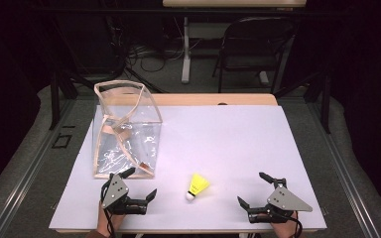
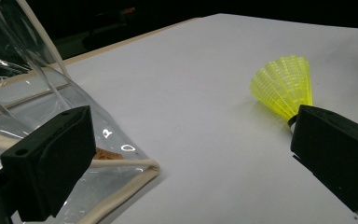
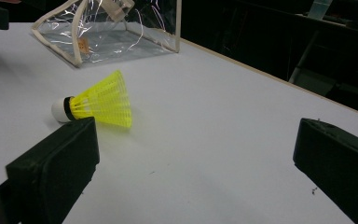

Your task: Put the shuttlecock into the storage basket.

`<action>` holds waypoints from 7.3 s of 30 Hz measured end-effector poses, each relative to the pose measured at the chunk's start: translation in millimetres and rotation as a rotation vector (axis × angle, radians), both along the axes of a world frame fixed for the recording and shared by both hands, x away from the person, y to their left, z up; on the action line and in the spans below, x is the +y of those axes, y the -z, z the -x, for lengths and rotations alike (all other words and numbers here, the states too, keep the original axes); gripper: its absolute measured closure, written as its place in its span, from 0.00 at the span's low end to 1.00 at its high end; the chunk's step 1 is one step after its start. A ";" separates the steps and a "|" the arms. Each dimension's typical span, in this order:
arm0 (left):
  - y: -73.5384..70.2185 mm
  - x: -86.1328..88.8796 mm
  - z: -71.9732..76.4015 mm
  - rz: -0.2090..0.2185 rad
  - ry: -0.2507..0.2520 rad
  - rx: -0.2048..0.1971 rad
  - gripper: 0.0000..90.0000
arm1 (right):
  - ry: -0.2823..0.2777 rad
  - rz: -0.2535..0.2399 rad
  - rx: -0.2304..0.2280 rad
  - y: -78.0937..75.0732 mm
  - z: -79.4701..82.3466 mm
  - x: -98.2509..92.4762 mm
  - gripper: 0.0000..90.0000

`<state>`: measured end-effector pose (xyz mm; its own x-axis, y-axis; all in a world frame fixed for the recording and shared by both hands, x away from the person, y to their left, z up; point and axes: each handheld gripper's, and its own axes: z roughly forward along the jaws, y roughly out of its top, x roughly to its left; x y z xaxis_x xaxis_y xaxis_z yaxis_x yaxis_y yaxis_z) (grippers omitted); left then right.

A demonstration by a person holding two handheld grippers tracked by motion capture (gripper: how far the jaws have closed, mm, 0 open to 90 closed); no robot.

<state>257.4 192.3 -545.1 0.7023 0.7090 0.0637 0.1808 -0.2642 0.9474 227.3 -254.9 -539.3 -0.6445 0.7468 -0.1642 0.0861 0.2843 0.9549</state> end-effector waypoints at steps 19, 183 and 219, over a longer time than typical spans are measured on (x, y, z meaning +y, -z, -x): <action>-4.9 -24.8 -1.1 -0.035 0.032 0.016 0.00 | 0.001 0.006 0.003 -0.1 -0.4 1.2 0.00; 19.7 -142.4 11.8 -0.219 -0.052 0.298 0.61 | -0.018 0.030 0.015 0.3 -0.1 1.9 0.00; 16.9 -137.6 10.6 -0.171 -0.007 0.309 0.72 | -0.022 0.030 0.016 0.2 0.0 1.8 0.00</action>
